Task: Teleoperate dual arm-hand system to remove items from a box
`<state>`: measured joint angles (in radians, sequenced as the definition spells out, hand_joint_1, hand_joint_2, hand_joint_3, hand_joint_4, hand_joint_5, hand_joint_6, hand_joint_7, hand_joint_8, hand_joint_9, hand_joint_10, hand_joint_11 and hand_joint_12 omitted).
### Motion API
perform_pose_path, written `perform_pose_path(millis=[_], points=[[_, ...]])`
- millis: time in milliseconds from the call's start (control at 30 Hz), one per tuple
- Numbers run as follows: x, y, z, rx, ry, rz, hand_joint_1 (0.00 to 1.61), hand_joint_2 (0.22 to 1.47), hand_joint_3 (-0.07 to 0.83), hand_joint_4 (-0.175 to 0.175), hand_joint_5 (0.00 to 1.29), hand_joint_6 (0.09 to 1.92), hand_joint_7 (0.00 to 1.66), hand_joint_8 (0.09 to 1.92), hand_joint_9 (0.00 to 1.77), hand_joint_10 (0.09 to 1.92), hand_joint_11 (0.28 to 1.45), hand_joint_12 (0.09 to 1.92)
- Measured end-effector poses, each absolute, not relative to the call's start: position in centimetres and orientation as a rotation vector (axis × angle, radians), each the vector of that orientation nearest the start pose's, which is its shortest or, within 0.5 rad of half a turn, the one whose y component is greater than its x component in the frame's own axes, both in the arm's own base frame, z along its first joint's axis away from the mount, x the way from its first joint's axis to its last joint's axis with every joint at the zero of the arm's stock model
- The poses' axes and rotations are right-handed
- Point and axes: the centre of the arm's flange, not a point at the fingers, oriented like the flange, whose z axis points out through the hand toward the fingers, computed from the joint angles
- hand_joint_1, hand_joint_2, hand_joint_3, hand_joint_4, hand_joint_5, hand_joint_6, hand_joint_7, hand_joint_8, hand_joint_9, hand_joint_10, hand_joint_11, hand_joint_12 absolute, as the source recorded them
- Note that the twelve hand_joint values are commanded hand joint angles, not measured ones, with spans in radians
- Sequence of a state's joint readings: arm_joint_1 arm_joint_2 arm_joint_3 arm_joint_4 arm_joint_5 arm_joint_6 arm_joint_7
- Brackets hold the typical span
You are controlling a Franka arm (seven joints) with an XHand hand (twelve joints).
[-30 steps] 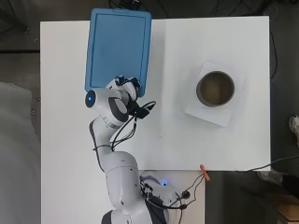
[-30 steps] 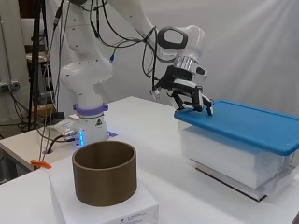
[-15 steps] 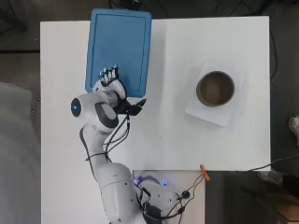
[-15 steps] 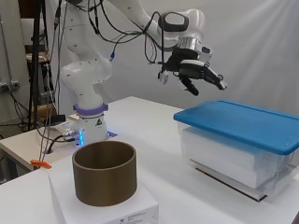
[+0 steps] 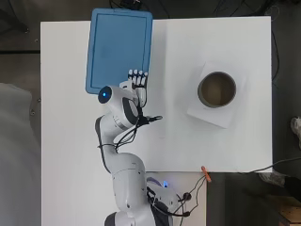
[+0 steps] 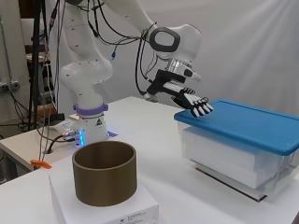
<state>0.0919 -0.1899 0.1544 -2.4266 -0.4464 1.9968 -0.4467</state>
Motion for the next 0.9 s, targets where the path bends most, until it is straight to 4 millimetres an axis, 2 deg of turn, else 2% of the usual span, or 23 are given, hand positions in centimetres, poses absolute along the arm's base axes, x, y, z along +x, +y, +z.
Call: perform_pose_path(millis=[33, 100, 167, 233, 300, 467, 567, 667, 733, 800, 900], points=[[43.1, 7.4, 36.0, -3.117, -1.555, 0.444, 0.46, 1.01, 0.001, -0.078, 0.27, 0.09, 0.47, 0.09, 0.61, 0.09, 0.60, 0.09], [43.1, 6.3, 35.4, -3.067, -1.563, 0.412, 0.32, 0.86, -0.013, -0.075, 0.10, 0.09, 0.17, 0.09, 0.33, 0.09, 0.50, 0.09], [43.2, 5.7, 35.3, -2.977, -1.624, 0.438, 0.23, 0.82, -0.009, -0.073, 0.03, 0.09, 0.04, 0.09, 0.20, 0.09, 0.45, 0.09], [43.5, 5.4, 35.4, -2.870, -1.753, 0.518, 0.17, 0.78, -0.015, -0.057, 0.00, 0.09, 0.01, 0.09, 0.13, 0.09, 0.42, 0.09], [43.7, 5.4, 35.4, -2.835, -1.822, 0.601, 0.15, 0.76, -0.020, -0.043, 0.00, 0.09, 0.00, 0.09, 0.08, 0.09, 0.39, 0.09], [43.7, 5.9, 35.3, -2.957, -1.760, 0.734, 0.17, 0.75, -0.011, -0.044, 0.00, 0.09, 0.00, 0.09, 0.07, 0.09, 0.36, 0.09], [44.5, 7.0, 38.0, -3.031, -1.682, 0.815, 0.23, 0.78, 0.004, -0.070, 0.00, 0.09, 0.00, 0.09, 0.12, 0.09, 0.37, 0.09], [45.6, 8.8, 42.1, -3.110, -1.569, 0.879, 0.26, 0.79, 0.005, -0.076, 0.00, 0.09, 0.01, 0.09, 0.15, 0.09, 0.37, 0.09], [45.8, 9.4, 43.4, -3.128, -1.540, 0.873, 0.25, 0.79, 0.006, -0.077, 0.00, 0.09, 0.02, 0.09, 0.17, 0.09, 0.37, 0.09], [45.7, 9.9, 42.9, -3.104, -1.566, 0.861, 0.19, 0.80, 0.007, -0.073, 0.00, 0.09, 0.03, 0.09, 0.18, 0.09, 0.37, 0.09], [44.6, 10.4, 40.6, -3.030, -1.630, 0.863, 0.12, 0.80, 0.007, -0.068, 0.00, 0.09, 0.03, 0.09, 0.19, 0.09, 0.37, 0.09]])
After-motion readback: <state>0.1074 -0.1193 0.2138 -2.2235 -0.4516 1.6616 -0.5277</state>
